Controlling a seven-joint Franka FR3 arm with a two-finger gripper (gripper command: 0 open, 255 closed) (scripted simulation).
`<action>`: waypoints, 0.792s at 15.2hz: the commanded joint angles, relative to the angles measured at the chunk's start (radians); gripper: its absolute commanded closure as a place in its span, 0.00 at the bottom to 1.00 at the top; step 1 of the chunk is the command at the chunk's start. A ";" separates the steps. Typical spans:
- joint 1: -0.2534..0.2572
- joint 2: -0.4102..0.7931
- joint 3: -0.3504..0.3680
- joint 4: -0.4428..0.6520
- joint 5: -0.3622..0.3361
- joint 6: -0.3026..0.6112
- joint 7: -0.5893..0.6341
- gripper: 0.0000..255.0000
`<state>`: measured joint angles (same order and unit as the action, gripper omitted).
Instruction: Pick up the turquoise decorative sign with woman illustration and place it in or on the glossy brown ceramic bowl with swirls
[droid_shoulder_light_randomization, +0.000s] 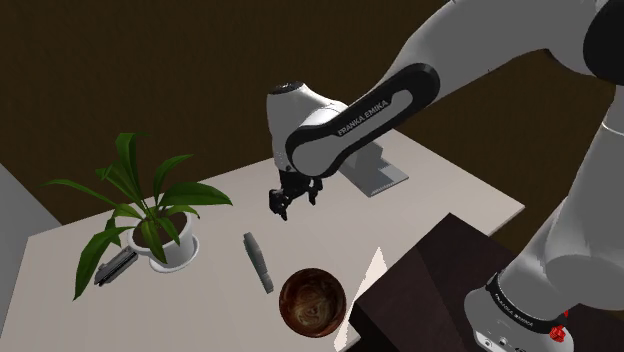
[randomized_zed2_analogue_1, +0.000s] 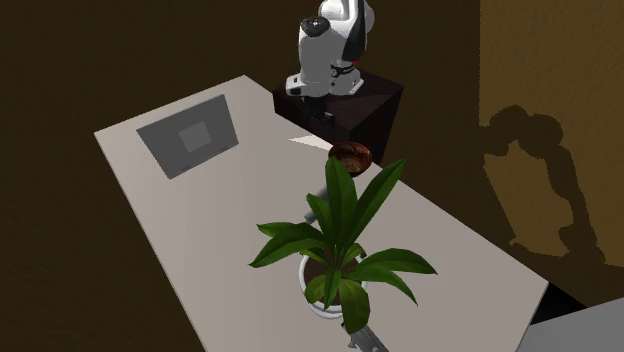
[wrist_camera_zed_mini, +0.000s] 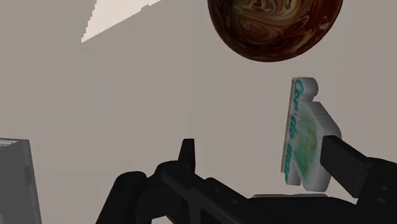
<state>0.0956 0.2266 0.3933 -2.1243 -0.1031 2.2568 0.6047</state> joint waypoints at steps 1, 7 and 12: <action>0.020 0.087 -0.006 0.063 -0.031 0.015 0.039 0.00; 0.100 0.327 -0.037 0.279 -0.090 0.022 0.126 0.00; 0.170 0.531 -0.063 0.505 -0.112 -0.005 0.168 0.00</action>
<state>0.2463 0.7109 0.3351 -1.6716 -0.2104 2.2572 0.7596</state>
